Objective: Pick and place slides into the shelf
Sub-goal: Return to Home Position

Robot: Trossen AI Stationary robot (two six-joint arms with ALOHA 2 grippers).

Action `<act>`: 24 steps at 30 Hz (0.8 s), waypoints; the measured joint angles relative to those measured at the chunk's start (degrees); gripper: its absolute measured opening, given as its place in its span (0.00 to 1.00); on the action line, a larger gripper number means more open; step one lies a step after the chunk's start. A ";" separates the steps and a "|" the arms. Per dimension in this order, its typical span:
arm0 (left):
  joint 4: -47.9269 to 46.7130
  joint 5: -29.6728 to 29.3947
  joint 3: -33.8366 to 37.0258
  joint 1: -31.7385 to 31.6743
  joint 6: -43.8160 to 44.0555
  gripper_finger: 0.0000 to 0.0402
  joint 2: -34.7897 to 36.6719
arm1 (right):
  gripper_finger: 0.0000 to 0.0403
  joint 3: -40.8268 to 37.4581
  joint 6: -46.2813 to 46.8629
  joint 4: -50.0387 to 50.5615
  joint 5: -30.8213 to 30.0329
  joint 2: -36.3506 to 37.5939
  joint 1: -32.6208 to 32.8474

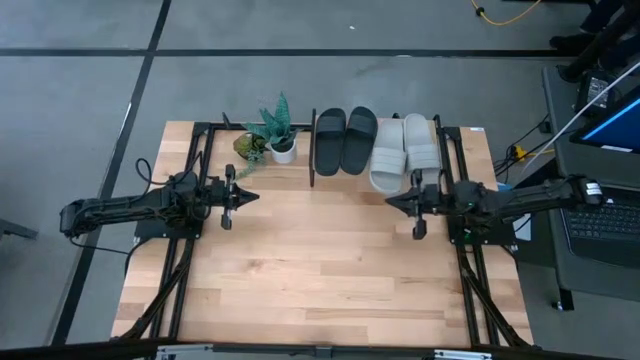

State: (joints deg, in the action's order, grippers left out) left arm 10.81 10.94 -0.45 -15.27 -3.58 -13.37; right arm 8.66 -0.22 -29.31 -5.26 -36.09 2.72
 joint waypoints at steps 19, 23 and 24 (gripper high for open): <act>-0.04 0.00 0.00 0.00 0.00 0.00 -0.02 | 0.03 -7.97 -4.68 13.10 4.09 27.84 0.52; -0.04 0.00 0.00 0.00 0.00 0.00 -0.02 | 0.03 -7.97 -5.63 16.58 4.09 31.61 0.52; -0.04 0.00 0.00 0.00 0.00 0.00 -0.02 | 0.03 -7.97 -6.04 17.71 4.09 32.70 0.52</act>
State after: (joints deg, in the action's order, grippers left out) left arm 10.76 10.94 -0.45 -15.27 -3.57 -13.39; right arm 0.69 -6.26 -11.60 -1.17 -3.39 3.25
